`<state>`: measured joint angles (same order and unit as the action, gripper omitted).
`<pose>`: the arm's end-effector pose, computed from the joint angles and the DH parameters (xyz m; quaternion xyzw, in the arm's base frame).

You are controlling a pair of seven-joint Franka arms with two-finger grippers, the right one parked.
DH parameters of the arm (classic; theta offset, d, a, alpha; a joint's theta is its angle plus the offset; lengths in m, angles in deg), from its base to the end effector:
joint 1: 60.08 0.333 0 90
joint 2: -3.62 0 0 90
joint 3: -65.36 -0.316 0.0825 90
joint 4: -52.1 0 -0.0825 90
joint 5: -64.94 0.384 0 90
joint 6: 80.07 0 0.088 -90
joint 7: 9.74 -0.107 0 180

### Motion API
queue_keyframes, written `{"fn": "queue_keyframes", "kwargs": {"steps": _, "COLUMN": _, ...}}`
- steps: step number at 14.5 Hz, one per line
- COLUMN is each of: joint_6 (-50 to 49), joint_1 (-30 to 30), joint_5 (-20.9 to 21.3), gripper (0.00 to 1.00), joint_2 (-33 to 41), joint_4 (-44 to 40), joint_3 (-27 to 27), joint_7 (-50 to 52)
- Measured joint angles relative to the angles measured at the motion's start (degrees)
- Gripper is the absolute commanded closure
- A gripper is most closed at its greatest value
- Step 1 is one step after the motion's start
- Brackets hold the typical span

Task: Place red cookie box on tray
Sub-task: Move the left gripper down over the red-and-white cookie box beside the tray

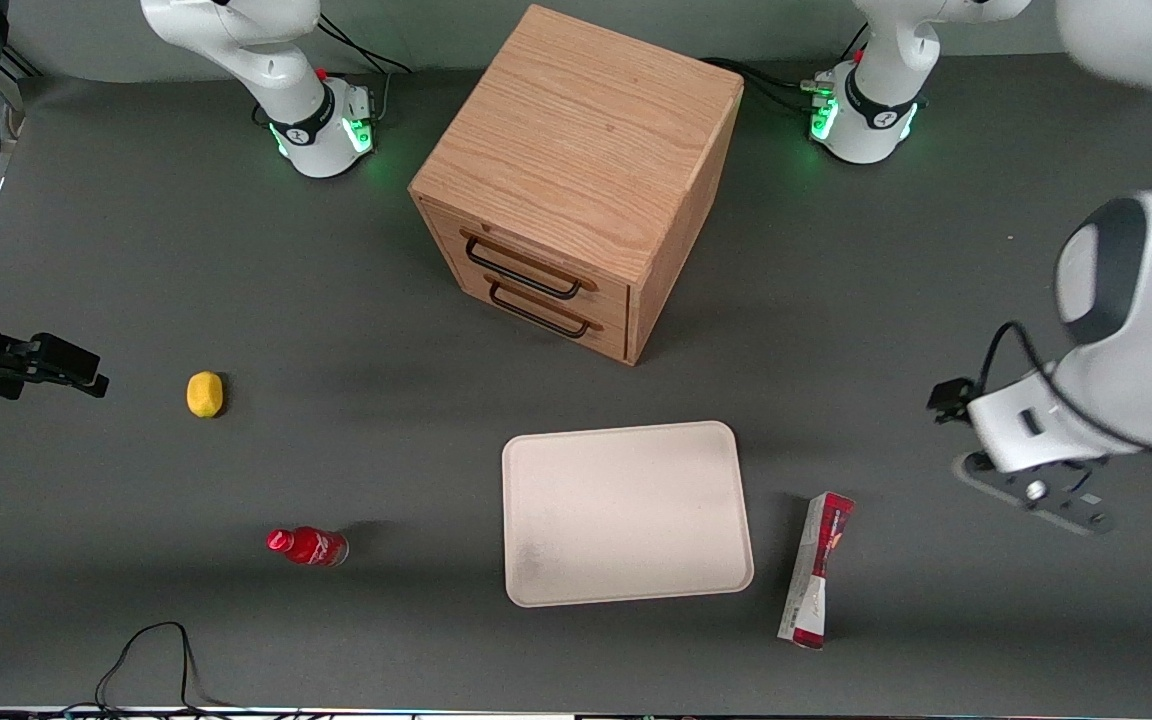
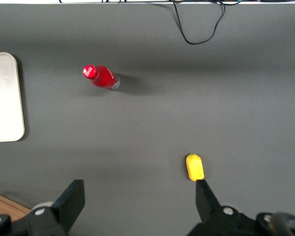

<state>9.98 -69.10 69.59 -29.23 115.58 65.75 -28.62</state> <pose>0.6994 -0.1058 0.4777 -0.9671 0.2456 0.0577 0.0340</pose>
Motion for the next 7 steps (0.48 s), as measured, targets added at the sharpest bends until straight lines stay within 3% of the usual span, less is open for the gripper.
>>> {"fn": "queue_keyframes", "kwargs": {"steps": 7, "joint_6": 12.5, "joint_1": -2.9, "joint_5": -3.8, "gripper": 0.01, "joint_2": -11.2, "joint_4": -4.1, "joint_3": 0.1, "joint_7": 8.1}}
